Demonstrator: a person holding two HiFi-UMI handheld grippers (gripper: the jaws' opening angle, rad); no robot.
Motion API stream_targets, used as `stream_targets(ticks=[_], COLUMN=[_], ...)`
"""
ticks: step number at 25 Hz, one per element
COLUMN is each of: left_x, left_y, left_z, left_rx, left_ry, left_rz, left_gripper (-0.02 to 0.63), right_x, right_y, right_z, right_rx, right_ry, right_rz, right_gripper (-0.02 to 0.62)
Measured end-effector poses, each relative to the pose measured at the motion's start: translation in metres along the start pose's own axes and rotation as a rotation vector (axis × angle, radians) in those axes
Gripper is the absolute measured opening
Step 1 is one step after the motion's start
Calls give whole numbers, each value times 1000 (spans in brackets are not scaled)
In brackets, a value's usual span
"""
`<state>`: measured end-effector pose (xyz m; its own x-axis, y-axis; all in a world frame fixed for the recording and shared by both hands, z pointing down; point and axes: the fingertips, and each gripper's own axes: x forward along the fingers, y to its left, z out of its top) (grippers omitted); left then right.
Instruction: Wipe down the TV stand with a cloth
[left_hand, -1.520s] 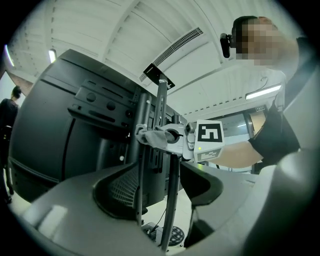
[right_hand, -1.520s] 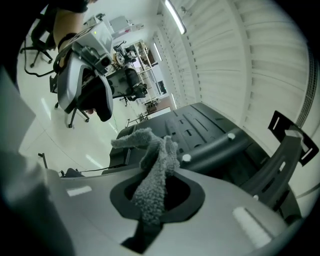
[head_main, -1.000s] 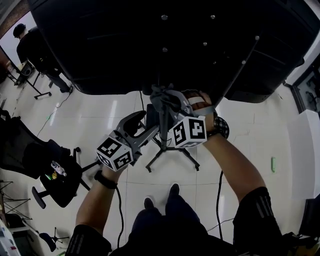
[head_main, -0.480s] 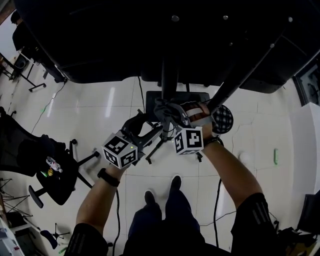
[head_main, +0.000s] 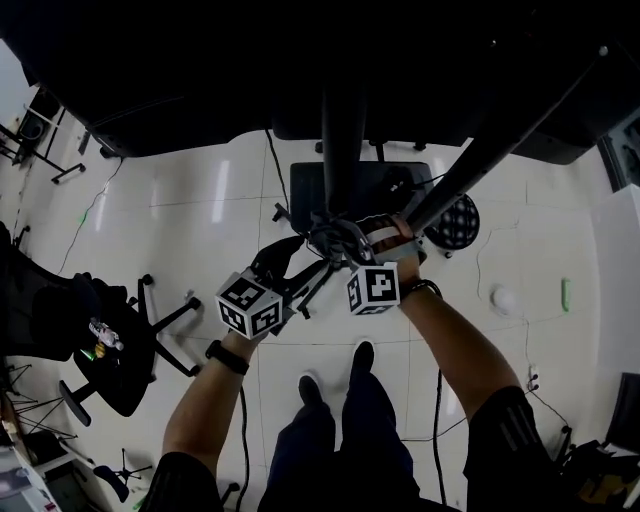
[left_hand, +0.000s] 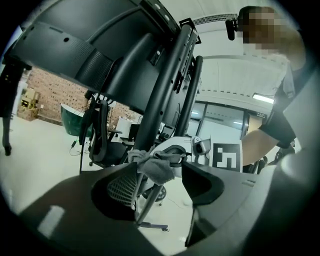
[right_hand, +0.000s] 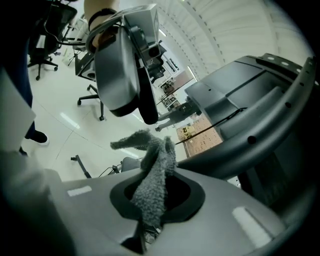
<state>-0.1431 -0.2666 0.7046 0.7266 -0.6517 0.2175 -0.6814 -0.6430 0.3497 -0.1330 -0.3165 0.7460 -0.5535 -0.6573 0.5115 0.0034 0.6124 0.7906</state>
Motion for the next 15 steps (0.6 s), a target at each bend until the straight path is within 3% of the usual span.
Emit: stream_targets(ticks=[15], left_x=[24], left_y=[33], left_z=[-130], left_rx=[-83], left_ry=[123], left_rz=[-9], left_gripper=[310], right_x=[80], right_y=[127], right_z=[-65], right_rx=[56], right_ry=[105], right_rz=[135], right_gripper=[25])
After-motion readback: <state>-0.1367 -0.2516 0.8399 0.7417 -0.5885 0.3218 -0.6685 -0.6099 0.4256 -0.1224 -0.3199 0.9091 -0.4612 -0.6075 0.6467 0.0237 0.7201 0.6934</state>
